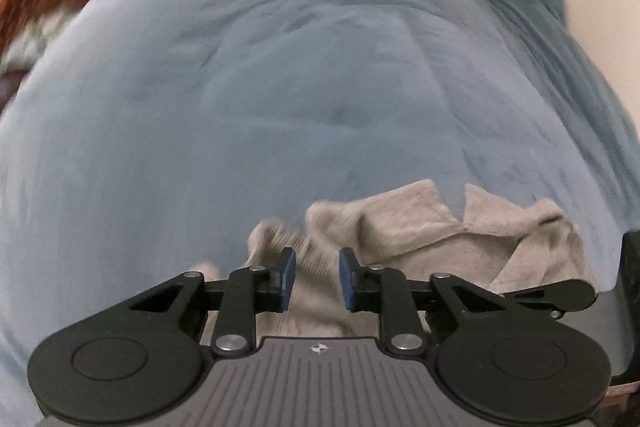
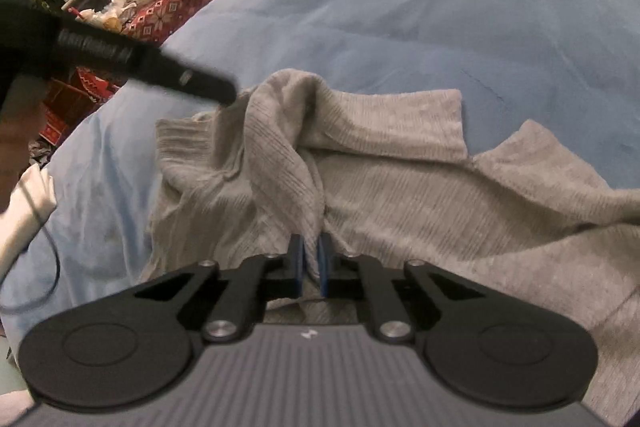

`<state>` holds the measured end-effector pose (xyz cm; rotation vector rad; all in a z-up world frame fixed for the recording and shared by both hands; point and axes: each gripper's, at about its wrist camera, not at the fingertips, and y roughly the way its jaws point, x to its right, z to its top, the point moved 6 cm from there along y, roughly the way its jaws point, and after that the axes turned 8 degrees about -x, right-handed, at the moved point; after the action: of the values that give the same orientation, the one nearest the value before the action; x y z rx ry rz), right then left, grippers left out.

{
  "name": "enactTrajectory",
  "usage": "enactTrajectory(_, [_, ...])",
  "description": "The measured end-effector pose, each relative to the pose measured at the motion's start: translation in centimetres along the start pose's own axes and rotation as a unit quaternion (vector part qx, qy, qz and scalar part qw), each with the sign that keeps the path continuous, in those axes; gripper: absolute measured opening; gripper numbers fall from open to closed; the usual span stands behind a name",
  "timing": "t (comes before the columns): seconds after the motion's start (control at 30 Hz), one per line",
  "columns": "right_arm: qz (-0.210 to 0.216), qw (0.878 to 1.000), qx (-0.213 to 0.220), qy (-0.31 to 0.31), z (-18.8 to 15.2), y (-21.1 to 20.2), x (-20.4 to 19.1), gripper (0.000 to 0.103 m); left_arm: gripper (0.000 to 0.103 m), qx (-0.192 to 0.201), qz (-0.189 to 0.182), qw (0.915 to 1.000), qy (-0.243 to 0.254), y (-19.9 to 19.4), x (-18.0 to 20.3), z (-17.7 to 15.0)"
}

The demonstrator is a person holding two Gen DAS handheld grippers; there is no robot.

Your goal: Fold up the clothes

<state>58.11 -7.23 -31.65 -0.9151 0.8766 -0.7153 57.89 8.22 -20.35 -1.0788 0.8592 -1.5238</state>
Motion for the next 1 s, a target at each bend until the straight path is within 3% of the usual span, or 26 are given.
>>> enactTrajectory(0.17, [0.005, 1.0, 0.004, 0.011, 0.1, 0.1, 0.3, 0.009, 0.029, -0.026, 0.015, 0.9979, 0.057, 2.5, 2.9, 1.6])
enactTrajectory(0.3, [0.008, 1.0, 0.007, 0.016, 0.1, 0.1, 0.5, 0.009, 0.029, -0.068, 0.055, 0.9952, 0.043, 5.4, 2.4, 2.0])
enactTrajectory(0.33, [0.008, 1.0, 0.008, 0.016, -0.1, 0.0, 0.6, 0.008, 0.023, -0.076, 0.056, 0.9951, 0.03, 6.1, 2.1, 2.1])
enactTrajectory(0.37, [0.009, 1.0, 0.008, 0.016, -0.1, 0.0, 0.6, 0.008, 0.009, -0.08, 0.059, 0.9949, 0.017, 6.5, 1.8, 2.3])
enactTrajectory(0.43, [0.007, 1.0, 0.008, 0.016, -0.1, -0.1, 0.6, 0.004, 0.005, -0.083, 0.062, 0.9946, -0.008, 6.6, 1.0, 2.5])
enactTrajectory(0.6, [-0.019, 0.999, 0.014, -0.03, -0.3, -1.0, -0.1, 0.003, 0.004, -0.06, 0.006, 0.9955, -0.073, 2.9, -0.1, 4.1])
enactTrajectory(0.77, [-0.088, 0.991, 0.032, -0.093, -0.5, -2.3, -1.2, 0.004, 0.004, -0.052, -0.069, 0.9874, -0.133, 0.1, -1.7, 5.2])
enactTrajectory(0.87, [-0.092, 0.991, 0.032, -0.086, -0.8, -2.4, -1.1, 0.005, 0.004, -0.065, -0.094, 0.9808, -0.158, 1.2, -2.2, 5.3])
enactTrajectory(1.0, [-0.068, 0.994, 0.072, -0.034, -1.2, -5.2, 0.3, 0.017, 0.015, -0.06, -0.091, 0.984, -0.141, 1.4, -1.6, 5.3])
